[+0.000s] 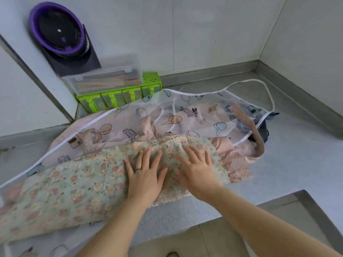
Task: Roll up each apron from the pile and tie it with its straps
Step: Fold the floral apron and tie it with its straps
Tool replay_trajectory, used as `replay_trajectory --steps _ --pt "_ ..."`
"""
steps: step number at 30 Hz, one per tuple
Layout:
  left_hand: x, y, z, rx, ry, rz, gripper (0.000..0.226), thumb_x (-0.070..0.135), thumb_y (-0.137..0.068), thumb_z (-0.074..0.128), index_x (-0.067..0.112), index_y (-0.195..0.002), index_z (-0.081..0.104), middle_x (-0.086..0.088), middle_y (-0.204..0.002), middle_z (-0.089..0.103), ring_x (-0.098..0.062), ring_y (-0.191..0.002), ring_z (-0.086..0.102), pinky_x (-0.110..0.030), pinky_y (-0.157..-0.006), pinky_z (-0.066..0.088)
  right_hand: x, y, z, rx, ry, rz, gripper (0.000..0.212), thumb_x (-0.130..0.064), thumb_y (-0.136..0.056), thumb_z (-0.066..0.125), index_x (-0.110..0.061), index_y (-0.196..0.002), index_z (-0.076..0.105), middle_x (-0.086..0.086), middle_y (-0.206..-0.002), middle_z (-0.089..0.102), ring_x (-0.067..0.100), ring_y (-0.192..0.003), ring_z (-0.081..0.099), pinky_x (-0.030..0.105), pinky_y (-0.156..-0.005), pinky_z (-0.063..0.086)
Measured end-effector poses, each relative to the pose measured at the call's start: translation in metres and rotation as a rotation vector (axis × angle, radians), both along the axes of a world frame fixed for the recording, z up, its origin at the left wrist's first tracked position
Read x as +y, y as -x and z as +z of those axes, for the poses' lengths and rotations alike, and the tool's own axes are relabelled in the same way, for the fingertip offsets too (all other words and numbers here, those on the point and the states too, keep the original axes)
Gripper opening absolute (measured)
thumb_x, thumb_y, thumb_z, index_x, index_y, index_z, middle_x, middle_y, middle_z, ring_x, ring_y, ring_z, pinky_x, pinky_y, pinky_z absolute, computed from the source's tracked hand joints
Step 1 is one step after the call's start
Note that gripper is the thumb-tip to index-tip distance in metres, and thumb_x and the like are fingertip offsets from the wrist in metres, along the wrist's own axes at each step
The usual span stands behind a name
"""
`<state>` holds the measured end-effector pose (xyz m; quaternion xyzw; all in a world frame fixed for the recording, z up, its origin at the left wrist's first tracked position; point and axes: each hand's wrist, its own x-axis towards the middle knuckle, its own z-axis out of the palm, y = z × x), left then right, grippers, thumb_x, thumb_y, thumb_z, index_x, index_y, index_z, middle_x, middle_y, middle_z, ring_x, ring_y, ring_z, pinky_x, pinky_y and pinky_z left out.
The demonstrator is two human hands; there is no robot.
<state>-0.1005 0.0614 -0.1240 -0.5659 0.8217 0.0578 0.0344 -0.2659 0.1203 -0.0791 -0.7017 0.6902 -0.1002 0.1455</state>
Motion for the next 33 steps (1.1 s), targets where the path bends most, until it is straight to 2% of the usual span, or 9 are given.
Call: replay_trajectory --steps 2,5,9,11,16,20,24,28,33 --pt "0.012 -0.014 0.006 0.031 0.019 0.040 0.072 0.064 -0.090 0.000 0.034 -0.148 0.030 -0.005 -0.158 0.021 -0.027 -0.145 0.022 -0.067 -0.109 0.010 0.008 -0.011 -0.030 0.091 -0.139 0.078 0.079 -0.071 -0.082 0.000 -0.034 -0.151 0.006 -0.006 -0.159 -0.011 0.021 -0.146 -0.012 0.057 -0.106 -0.021" --pt "0.033 -0.049 0.000 0.014 0.017 0.120 0.076 0.064 -0.082 -0.005 0.038 -0.151 0.016 0.000 -0.161 0.003 -0.022 -0.148 0.000 -0.061 -0.112 -0.005 0.018 0.008 -0.060 0.179 -0.194 0.098 0.087 -0.074 -0.064 -0.028 -0.038 -0.143 -0.020 -0.014 -0.149 -0.030 0.017 -0.144 -0.021 0.061 -0.105 -0.023" --pt "0.065 -0.079 0.004 -0.012 -0.028 0.204 0.069 0.061 -0.094 0.006 0.030 -0.137 0.050 -0.008 -0.149 0.040 -0.030 -0.139 0.036 -0.070 -0.105 0.020 0.020 0.031 -0.056 0.228 -0.256 0.095 0.095 -0.075 -0.051 -0.041 -0.041 -0.138 -0.026 -0.017 -0.143 -0.033 0.009 -0.141 -0.024 0.062 -0.106 -0.018" --pt "0.075 -0.087 0.000 0.018 -0.033 0.210 0.066 0.061 -0.095 0.010 0.030 -0.136 0.052 -0.008 -0.148 0.042 -0.031 -0.137 0.038 -0.071 -0.104 0.018 0.020 0.041 -0.049 0.257 -0.298 0.071 0.089 -0.076 -0.062 -0.031 -0.042 -0.143 -0.019 -0.018 -0.144 -0.032 0.009 -0.143 -0.021 0.062 -0.107 -0.016" --pt "0.094 -0.106 -0.004 0.075 -0.184 0.149 0.076 0.073 -0.081 -0.008 0.042 -0.150 0.004 0.009 -0.159 -0.015 -0.015 -0.145 -0.019 -0.056 -0.112 -0.013 0.008 -0.003 -0.010 0.354 -0.343 -0.007 0.058 -0.031 -0.097 0.036 -0.024 -0.151 0.015 -0.005 -0.160 -0.002 0.020 -0.146 -0.009 0.067 -0.106 -0.012" --pt "0.083 -0.129 0.012 0.438 -0.278 0.178 0.042 0.040 -0.102 0.034 0.033 -0.144 0.038 0.010 -0.156 0.026 -0.014 -0.143 0.023 -0.042 -0.118 0.020 0.000 -0.085 0.007 0.138 -0.107 0.159 0.054 -0.026 -0.096 0.042 -0.024 -0.147 0.026 -0.003 -0.156 0.018 0.019 -0.145 0.005 0.053 -0.116 -0.002" --pt "0.079 -0.179 0.033 0.757 -0.050 0.375 0.028 0.023 -0.100 0.046 0.022 -0.123 0.061 0.013 -0.117 0.060 -0.002 -0.104 0.054 -0.010 -0.083 0.041 -0.017 -0.165 0.005 0.057 -0.126 0.406 0.057 -0.023 -0.096 0.042 -0.022 -0.149 0.022 0.001 -0.157 0.014 0.021 -0.145 0.004 0.048 -0.118 0.005" --pt "0.070 -0.239 0.038 0.789 0.242 0.641 0.023 0.011 -0.095 0.051 0.017 -0.112 0.066 0.001 -0.107 0.065 -0.019 -0.088 0.061 -0.028 -0.075 0.047 -0.032 -0.201 -0.001 0.134 -0.183 0.482 0.061 -0.029 -0.098 0.040 -0.026 -0.151 0.010 -0.003 -0.159 -0.004 0.022 -0.146 -0.005 0.053 -0.117 0.000" --pt "0.048 -0.316 0.017 0.874 0.206 1.049 0.030 0.017 -0.088 0.053 0.005 -0.115 0.061 -0.013 -0.113 0.061 -0.031 -0.102 0.059 -0.042 -0.089 0.047 -0.050 -0.222 -0.021 0.343 -0.413 0.435 0.081 -0.062 -0.091 0.038 -0.036 -0.149 -0.011 -0.004 -0.156 -0.025 0.027 -0.145 -0.015 0.069 -0.108 0.006"
